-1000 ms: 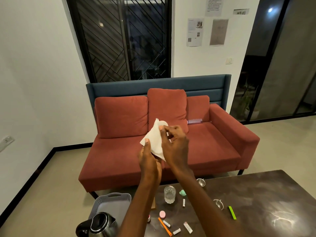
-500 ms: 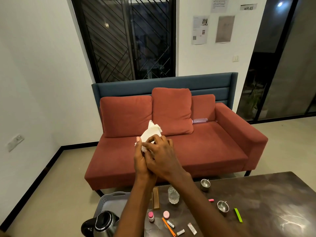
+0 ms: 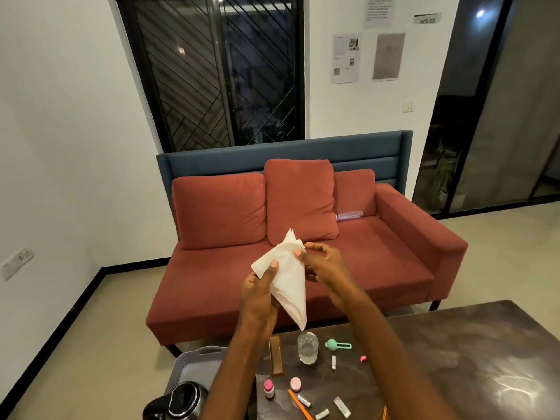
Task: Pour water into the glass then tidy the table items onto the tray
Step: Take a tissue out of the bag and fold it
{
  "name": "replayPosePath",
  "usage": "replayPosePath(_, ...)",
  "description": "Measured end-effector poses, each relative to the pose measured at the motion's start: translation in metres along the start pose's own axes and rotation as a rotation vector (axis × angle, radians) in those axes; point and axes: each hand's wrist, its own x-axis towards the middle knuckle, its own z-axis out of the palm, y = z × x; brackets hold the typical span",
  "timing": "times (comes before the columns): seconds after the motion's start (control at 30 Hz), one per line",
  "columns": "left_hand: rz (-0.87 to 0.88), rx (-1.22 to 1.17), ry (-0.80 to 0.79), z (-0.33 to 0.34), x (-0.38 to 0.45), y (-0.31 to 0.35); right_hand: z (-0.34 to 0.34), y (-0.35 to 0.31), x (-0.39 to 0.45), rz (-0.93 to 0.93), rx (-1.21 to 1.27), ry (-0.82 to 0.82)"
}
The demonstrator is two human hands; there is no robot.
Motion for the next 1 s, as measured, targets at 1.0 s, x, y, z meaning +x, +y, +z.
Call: replayPosePath(1.0,0.403,1.214,-0.341,-0.007,-0.006,0.017,-0.086,0.006,-0.013,0.268,0.129,-0.345)
